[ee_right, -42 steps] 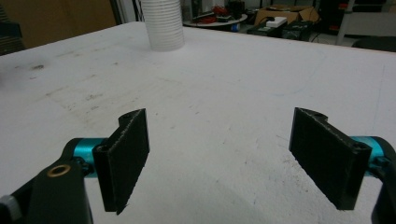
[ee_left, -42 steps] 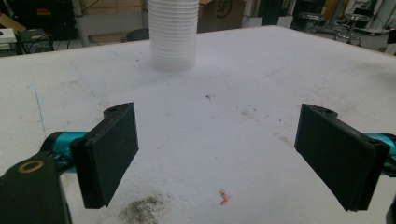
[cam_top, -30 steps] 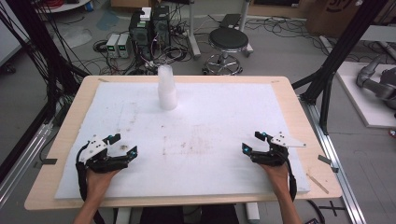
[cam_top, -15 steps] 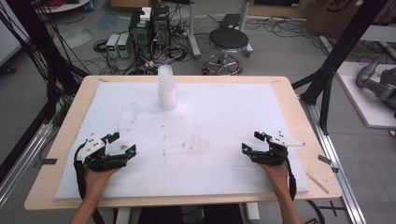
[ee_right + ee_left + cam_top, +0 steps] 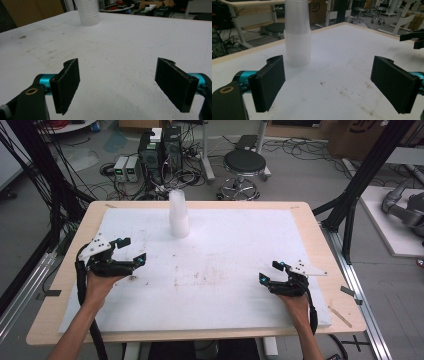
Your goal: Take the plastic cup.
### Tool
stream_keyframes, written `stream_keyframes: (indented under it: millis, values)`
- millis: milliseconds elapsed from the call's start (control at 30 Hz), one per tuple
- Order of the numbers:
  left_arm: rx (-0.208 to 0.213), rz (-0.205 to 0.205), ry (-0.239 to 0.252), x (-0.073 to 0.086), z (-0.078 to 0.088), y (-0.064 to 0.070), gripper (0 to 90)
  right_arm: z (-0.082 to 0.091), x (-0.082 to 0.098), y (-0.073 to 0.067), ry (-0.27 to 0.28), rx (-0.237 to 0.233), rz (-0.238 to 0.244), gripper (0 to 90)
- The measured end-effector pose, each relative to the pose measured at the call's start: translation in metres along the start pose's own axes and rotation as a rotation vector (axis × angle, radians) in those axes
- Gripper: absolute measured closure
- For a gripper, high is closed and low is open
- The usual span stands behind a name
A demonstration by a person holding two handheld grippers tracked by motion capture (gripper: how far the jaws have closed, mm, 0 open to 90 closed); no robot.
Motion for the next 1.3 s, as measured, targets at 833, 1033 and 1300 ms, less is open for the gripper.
stream_keyframes:
  millis: [833,1033,1300]
  values:
    - [0.213,-0.067,-0.112,-0.071,-0.054,-0.035,9.1,0.0,0.0,0.001,0.0,0.004,-0.008,19.7]
    - [0.255,-0.077,-0.119,-0.083,-0.069,-0.041,9.1,0.0,-0.001,0.002,0.007,0.007,-0.008,19.7]
    - [0.3,-0.087,-0.105,-0.089,-0.087,-0.046,9.1,0.001,-0.001,0.002,0.01,0.005,-0.004,19.7]
Point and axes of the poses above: each handheld gripper's, and its own axes: z roughly backward along the jaws, x roughly out of its underside, y roughly to its right, the point moved 10 cm from there along -z, roughly forward along the jaws, and after that the axes turned 10 degrees about -x, right-handed, at the moved point
